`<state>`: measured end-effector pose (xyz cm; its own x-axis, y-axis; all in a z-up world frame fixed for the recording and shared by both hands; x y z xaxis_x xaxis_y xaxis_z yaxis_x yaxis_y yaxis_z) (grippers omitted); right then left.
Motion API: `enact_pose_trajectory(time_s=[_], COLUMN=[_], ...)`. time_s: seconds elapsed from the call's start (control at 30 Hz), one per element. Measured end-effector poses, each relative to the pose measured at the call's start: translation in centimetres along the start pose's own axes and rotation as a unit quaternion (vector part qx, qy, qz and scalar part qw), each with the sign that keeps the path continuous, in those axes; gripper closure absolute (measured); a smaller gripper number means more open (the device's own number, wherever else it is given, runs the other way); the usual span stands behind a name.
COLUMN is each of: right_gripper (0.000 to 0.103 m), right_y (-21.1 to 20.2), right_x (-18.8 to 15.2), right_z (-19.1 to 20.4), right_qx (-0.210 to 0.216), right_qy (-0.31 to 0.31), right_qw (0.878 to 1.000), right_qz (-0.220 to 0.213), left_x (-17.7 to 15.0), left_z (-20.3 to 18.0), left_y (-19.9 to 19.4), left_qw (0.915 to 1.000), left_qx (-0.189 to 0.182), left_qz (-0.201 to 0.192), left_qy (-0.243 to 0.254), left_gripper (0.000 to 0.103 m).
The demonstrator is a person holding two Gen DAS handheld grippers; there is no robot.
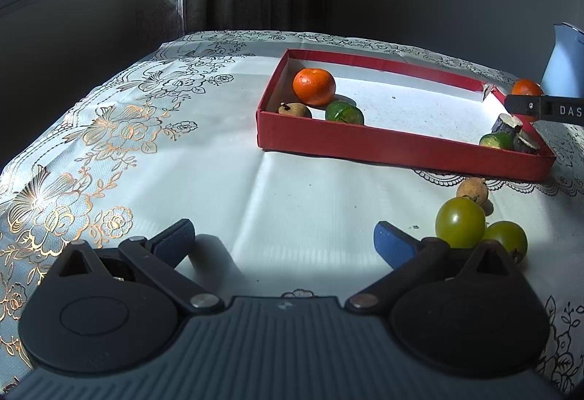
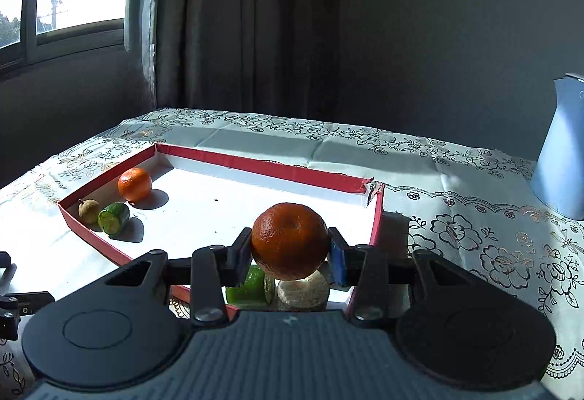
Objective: Organize fruits
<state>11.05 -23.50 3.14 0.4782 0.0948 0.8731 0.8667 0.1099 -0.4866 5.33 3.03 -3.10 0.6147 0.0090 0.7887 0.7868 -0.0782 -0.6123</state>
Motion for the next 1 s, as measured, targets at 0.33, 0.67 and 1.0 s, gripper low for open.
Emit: enact_pose_trajectory(time_s=[0.33,0.67,1.0], right_gripper=[0.061,0.031,0.020], right_y=[4.5,1.4,-6.1], right_x=[-0.4,-0.6,-4.9], right_z=[1.0,0.0,-2.6], right_qx=[-0.014,-0.022,-0.011], right_qy=[-0.038,-0.007,0.055], right_qw=[0.999,1.000,0.998], right_qz=[0.022,-0.008,-0.032], left_x=[0.0,0.0,0.1], left_z=[0.0,0.1,0.1], left_y=[-0.1,-0.1,-0.1], left_qw=[1.0000,1.0000,1.0000], left_qx=[-0.004,-0.004,-0.001], left_qz=[-0.001,-0.001,-0.001], left_qy=[-0.004,-0.005,-0.005], left_gripper=[0.000,0.000,0.000])
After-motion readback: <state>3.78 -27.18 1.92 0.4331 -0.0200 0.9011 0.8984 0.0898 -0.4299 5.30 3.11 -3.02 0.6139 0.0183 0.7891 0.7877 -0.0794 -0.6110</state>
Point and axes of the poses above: each gripper's, at about its wrist camera, not at the fingertips, and y roughly the way its jaws point, z to its left, x to its top, the point moved 5 cm from there along y, roughly the way its jaws point, and after that the axes turned 2 degrees about -y, right-handed, at the moved point
